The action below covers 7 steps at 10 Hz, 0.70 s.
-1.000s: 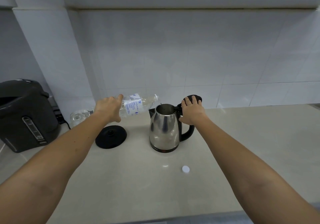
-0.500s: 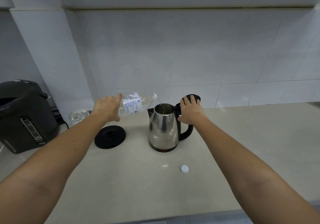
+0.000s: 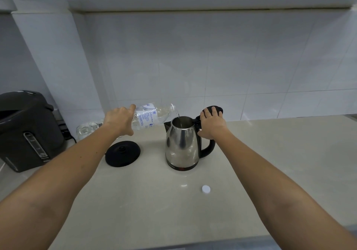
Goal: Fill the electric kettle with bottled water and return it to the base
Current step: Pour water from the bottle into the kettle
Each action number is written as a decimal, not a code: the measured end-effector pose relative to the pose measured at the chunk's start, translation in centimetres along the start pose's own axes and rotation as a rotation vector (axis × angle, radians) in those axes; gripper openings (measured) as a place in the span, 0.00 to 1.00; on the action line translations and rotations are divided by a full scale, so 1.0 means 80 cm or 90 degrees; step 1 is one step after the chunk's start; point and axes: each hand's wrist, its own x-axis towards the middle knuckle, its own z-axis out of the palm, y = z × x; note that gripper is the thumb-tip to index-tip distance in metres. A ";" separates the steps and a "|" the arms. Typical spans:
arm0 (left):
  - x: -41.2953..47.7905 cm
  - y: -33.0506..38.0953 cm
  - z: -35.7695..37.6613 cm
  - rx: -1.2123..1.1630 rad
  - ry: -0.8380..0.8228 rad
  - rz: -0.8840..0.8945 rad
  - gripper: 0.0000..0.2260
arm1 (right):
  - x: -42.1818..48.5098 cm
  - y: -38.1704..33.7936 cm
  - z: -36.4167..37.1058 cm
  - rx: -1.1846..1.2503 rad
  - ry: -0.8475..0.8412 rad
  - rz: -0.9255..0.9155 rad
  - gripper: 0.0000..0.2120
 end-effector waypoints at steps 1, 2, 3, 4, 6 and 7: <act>0.001 0.000 -0.002 0.000 -0.001 0.002 0.35 | 0.000 0.000 0.001 0.002 0.003 0.000 0.39; 0.002 0.000 -0.003 0.005 0.000 0.003 0.35 | 0.000 0.000 0.001 0.003 0.006 0.000 0.39; 0.002 0.002 -0.004 0.001 0.000 0.003 0.35 | 0.000 0.001 0.002 0.004 0.009 -0.002 0.39; 0.002 0.003 -0.006 0.005 -0.001 0.001 0.35 | 0.001 0.000 0.002 0.003 0.009 -0.001 0.39; 0.003 0.004 -0.007 0.006 0.000 0.000 0.34 | 0.001 0.000 0.003 0.010 0.013 -0.002 0.39; 0.003 0.003 -0.009 0.007 0.001 0.002 0.34 | 0.002 0.001 0.003 0.009 0.012 -0.002 0.39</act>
